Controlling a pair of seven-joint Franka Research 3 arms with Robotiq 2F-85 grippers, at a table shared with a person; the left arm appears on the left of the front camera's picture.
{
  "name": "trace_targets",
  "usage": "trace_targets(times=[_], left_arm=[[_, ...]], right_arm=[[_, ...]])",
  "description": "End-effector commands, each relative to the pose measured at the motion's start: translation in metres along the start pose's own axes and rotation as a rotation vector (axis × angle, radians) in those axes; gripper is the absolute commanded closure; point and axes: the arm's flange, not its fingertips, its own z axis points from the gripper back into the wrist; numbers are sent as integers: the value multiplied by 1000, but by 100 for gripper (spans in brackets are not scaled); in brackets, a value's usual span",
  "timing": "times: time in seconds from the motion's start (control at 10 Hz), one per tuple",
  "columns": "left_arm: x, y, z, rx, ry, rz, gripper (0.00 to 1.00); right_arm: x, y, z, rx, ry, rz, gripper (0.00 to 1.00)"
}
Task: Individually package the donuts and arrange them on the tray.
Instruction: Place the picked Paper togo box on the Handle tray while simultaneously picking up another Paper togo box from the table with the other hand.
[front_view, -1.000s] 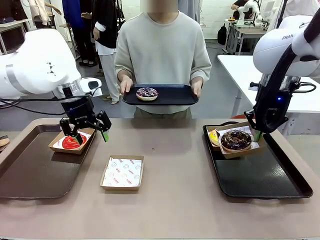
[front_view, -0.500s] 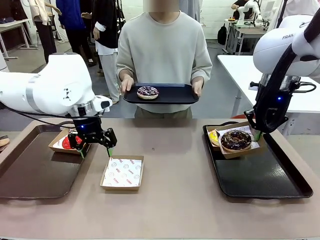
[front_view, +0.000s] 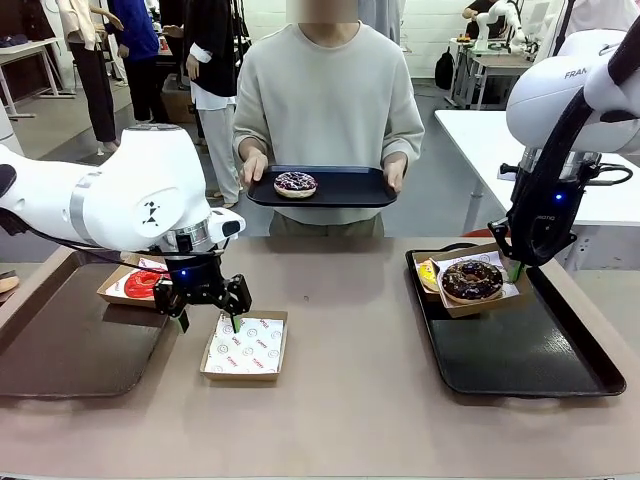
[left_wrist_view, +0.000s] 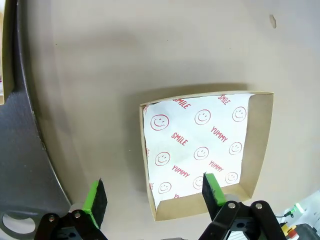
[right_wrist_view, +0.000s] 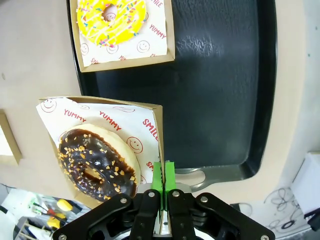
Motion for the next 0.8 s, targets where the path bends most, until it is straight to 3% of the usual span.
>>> trace_targets(times=[0.0, 0.7], left_arm=[[1, 2, 1, 1, 6, 2, 0], [1, 2, 0, -1, 1, 3, 0]], right_arm=[[-1, 0, 3, 1, -1, -3, 98], [0, 0, 0, 0, 0, 0, 98]])
